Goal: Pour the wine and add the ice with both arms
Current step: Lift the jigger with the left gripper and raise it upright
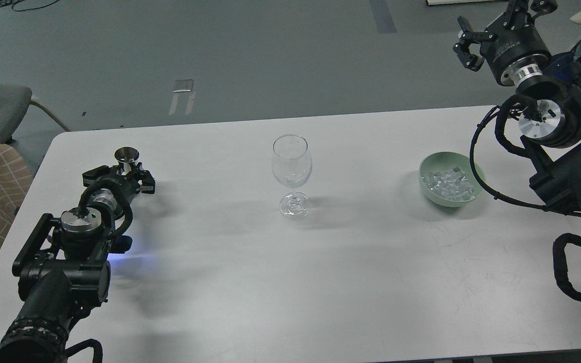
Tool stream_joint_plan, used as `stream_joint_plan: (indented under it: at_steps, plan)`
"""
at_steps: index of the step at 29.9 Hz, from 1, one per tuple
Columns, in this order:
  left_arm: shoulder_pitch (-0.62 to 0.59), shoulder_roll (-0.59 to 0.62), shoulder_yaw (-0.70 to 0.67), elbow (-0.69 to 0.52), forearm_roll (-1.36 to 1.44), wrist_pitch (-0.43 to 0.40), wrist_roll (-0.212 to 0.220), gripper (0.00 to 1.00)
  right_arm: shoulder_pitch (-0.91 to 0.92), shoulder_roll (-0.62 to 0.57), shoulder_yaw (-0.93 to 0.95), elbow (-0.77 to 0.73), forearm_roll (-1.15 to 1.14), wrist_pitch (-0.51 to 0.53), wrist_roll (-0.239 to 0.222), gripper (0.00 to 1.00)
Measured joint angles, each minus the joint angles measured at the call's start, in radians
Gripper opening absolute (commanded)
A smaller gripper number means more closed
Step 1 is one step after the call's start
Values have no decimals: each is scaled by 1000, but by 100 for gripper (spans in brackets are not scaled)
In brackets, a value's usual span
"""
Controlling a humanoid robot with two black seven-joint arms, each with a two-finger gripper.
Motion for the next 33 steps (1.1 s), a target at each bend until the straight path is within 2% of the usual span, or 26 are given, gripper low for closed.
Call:
stream_joint_plan:
  at_steps: [10,15,23,33]
  plan:
    - [0,1,-1,0,0,-1,0,27,-2,0,0,-2,-3,0,0,100]
    - [0,1,-6,0,-4,-31,-3,27,-4,0,-1,-2,-3,0,0,100]
    - [-7,2,-20,-18,-22,-45,0,17,-4,1,0,0,-3,0,0,100]
    - [-7,25,-15,-144,-21,-45,-2,16,-2,2,0,2,-3,0,0,100]
